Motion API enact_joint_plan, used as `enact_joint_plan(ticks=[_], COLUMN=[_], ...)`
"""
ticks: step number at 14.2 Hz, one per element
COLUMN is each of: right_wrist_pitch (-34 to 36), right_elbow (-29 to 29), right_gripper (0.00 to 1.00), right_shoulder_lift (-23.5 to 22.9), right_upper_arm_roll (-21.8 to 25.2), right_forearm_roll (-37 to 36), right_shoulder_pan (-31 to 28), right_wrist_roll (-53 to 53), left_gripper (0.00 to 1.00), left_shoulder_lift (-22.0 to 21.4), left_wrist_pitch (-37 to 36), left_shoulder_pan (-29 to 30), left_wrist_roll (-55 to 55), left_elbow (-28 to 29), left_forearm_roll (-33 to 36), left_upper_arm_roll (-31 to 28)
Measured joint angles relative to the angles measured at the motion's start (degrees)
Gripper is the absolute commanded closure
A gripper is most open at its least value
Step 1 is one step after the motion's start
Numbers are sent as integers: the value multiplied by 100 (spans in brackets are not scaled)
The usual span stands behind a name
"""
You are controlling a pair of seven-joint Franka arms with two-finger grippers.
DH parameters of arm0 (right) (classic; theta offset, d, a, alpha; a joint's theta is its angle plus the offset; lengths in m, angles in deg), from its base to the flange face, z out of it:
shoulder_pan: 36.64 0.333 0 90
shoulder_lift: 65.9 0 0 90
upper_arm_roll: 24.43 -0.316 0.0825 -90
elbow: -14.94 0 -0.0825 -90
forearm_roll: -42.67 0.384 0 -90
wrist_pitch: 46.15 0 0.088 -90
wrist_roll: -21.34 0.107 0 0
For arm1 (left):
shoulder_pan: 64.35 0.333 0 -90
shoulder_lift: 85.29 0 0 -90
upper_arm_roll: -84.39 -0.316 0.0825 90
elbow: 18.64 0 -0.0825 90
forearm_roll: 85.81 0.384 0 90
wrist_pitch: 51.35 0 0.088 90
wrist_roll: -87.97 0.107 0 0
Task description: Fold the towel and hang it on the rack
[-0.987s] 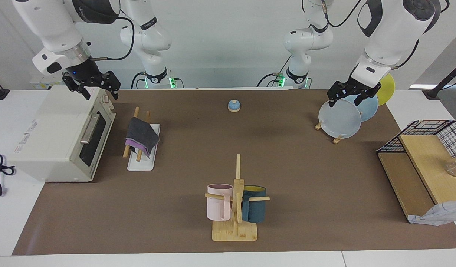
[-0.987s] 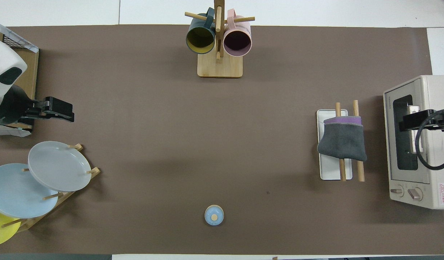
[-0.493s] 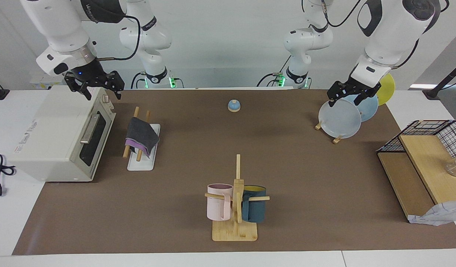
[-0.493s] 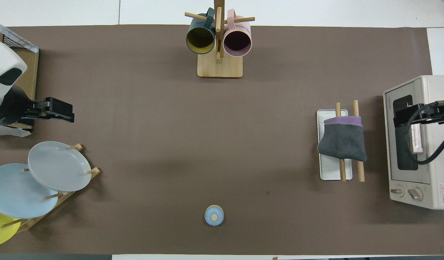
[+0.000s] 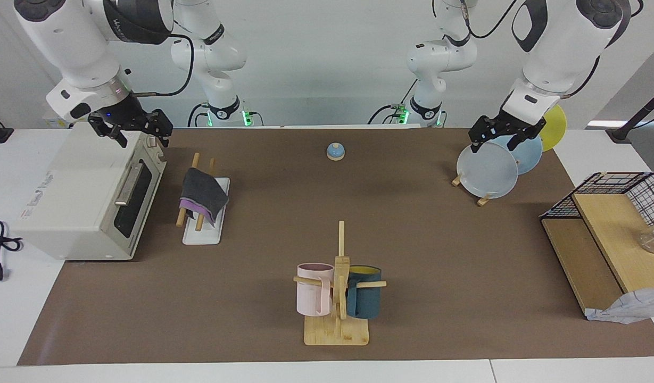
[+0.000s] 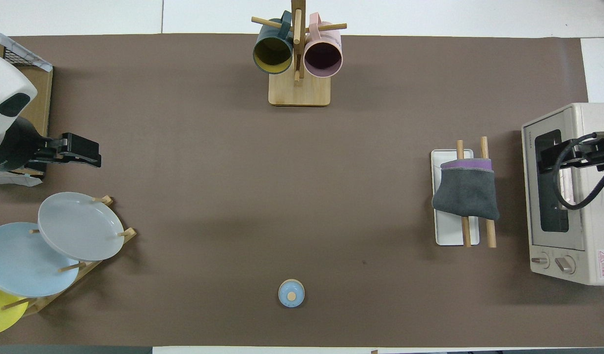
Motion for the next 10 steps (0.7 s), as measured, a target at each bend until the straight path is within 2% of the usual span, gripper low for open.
enact_joint_plan(ticks=[10], right_wrist_pitch=[7], right_elbow=[41], right_gripper=[0], right_shoulder_lift=[-5], right_upper_arm_roll=[10], right_forearm_roll=[-241], right_shoulder_pan=[-2], right_wrist_roll=[0], left_gripper=[0], left_shoulder_lift=[0], left_wrist_pitch=[0], left_shoulder_pan=[0], left_wrist_roll=[0], left_elbow=[0], left_forearm_roll=[0], left_upper_arm_roll=[0])
